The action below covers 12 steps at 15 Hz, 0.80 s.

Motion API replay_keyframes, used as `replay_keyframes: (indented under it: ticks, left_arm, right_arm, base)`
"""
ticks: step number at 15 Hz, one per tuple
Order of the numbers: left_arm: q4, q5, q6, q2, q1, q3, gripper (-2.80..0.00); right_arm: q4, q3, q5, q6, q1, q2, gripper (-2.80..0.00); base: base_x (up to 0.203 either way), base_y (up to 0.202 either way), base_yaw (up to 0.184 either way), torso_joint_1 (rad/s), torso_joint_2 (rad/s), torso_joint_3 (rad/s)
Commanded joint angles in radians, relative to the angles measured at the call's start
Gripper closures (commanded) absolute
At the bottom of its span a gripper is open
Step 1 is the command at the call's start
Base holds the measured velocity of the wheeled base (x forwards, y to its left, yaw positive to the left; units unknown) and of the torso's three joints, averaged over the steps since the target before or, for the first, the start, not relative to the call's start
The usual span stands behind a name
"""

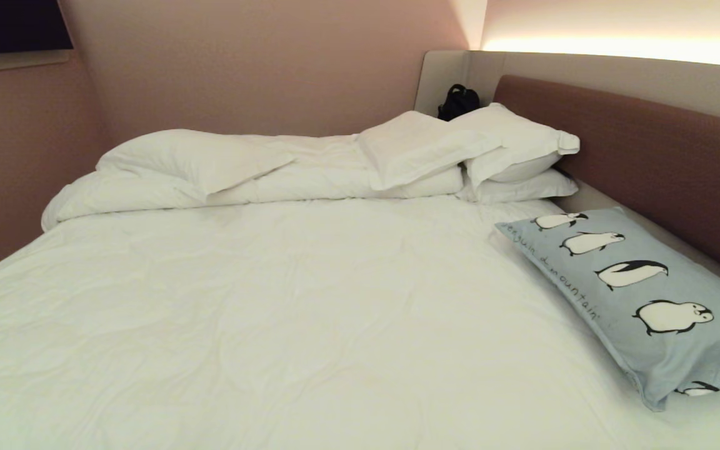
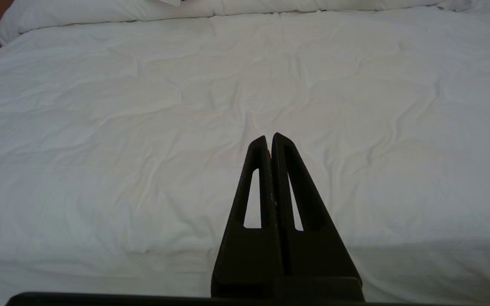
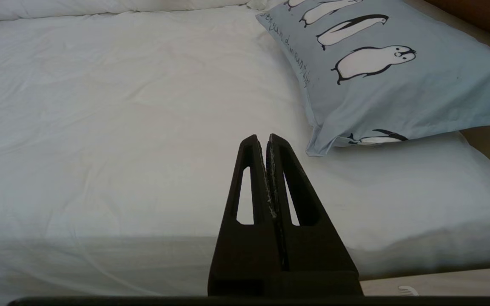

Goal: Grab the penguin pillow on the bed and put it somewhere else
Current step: Pick up the pillow

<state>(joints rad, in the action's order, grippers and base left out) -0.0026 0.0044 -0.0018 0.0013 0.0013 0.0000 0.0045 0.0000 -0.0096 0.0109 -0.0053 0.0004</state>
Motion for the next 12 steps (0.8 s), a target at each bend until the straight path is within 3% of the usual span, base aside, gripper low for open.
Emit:
replay_keyframes:
  ticks: [1, 12]
  left_arm:
    - [0.000, 0.000, 0.000, 0.000, 0.000, 0.000, 0.00]
    - [0.000, 0.000, 0.000, 0.000, 0.000, 0.000, 0.00]
  right_arm:
    - [0.000, 0.000, 0.000, 0.000, 0.001, 0.000, 0.00]
    - [0.044, -0.034, -0.009, -0.031, 0.000, 0.001, 0.00]
  base:
    - [0.000, 0.000, 0.000, 0.000, 0.00, 0.000]
    - [0.000, 0.000, 0.000, 0.000, 0.00, 0.000]
